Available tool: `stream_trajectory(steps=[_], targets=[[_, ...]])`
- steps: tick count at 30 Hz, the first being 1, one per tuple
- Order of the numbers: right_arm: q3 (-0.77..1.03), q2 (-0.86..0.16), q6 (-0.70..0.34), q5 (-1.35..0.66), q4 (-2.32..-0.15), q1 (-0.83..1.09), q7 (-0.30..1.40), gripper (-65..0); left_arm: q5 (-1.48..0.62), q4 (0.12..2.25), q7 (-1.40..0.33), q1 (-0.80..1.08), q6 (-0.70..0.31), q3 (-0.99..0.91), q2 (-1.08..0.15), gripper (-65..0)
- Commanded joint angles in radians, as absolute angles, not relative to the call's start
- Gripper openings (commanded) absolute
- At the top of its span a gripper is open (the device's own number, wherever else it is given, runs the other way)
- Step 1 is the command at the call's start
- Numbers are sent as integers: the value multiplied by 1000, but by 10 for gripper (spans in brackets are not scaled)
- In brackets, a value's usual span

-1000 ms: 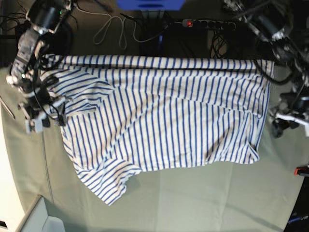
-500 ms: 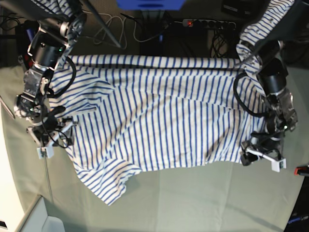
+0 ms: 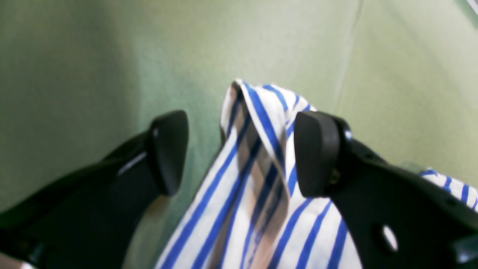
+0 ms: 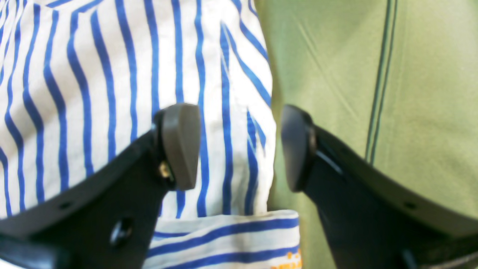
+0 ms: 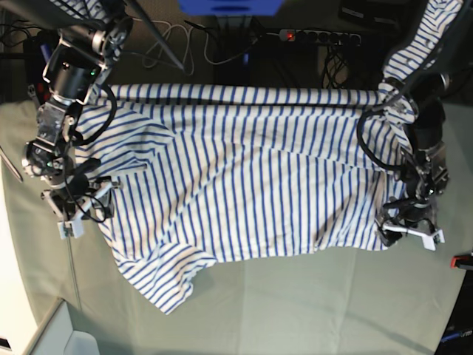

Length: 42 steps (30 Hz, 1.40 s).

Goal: Layout the t-shirt on the table in an organized manner, then fold the t-shirt properly
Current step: 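Move both grippers to the shirt's side edges and grasp them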

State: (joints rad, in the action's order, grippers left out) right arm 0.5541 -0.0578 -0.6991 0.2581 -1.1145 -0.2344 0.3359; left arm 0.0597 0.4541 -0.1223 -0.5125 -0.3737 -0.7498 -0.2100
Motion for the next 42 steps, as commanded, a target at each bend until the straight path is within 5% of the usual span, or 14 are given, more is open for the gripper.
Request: stream_trajectory(steps=[1, 18, 24, 34, 42], targets=[[555, -68, -698, 246, -1130, -255, 312, -302, 53, 469, -101, -542, -381, -746, -217, -221], [553, -120, -698, 248, -911, -400, 308, -303, 45, 338, -39, -587, -372, -584, -225, -224], [532, -140, -698, 246, -808, -444, 180, -302, 45, 308, 8, -590, -372, -587, -226, -232], [455, -191, -698, 246, -590, -501, 24, -302, 44, 305, 15, -588, -372, -587, -255, -647], [455, -193, -698, 246, -479, -564, -58, -302, 44, 308, 15, -591, -372, -587, -257, -648]])
